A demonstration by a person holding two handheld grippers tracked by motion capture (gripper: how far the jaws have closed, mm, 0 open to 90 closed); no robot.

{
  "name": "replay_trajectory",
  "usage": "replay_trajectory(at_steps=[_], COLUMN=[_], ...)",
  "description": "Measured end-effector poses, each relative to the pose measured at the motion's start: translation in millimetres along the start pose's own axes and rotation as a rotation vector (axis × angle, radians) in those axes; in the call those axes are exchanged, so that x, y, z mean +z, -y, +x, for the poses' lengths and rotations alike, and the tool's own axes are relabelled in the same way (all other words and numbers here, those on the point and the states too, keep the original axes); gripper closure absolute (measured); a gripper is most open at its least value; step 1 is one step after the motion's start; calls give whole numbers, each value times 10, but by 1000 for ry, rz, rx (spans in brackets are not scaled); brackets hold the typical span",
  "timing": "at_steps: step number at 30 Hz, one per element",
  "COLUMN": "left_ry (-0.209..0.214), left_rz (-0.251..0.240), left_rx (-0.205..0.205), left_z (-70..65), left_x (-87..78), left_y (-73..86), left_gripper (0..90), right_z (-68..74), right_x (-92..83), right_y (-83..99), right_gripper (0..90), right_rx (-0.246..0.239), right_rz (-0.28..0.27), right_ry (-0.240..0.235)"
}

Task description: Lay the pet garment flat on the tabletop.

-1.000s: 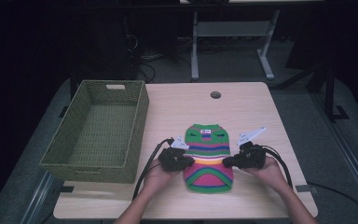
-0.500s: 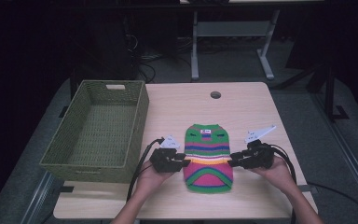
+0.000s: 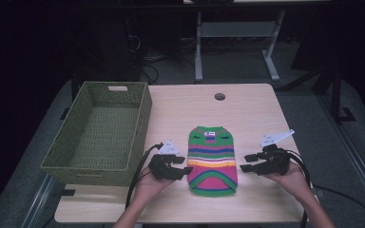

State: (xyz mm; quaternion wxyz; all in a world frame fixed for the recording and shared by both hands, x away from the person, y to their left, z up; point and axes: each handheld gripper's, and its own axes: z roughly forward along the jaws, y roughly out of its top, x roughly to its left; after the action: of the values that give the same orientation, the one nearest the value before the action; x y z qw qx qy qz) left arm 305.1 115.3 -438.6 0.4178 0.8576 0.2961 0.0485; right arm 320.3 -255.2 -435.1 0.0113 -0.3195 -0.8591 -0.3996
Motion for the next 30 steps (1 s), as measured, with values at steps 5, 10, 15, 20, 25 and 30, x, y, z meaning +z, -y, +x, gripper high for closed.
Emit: replay_trajectory(at_steps=[5,10,15,20,25,30], left_ry=[-4,-7,-10,-9,-8,-17], left_rz=[5,2,-4,-8,-5,6], left_rx=[0,7,8,6,8,19], left_z=[-27,-59,-79,-106,-143,-154], left_x=[-19,-46,-85,-114,-123,-130], left_y=[38,74,108,151,199,249], left_gripper=[402,359,323,303,296,287], right_z=[-5,-25,-11,-6,13,26], right_x=[-83,-130,-184,-237,-282,-329], right_y=[88,195,265,341,408,463], right_gripper=[439,427,414,394,374,370], right_rx=[9,24,34,34,42,42], right_rz=[-15,-18,-15,-26,-27,-56], right_ry=[14,24,40,51,64,65])
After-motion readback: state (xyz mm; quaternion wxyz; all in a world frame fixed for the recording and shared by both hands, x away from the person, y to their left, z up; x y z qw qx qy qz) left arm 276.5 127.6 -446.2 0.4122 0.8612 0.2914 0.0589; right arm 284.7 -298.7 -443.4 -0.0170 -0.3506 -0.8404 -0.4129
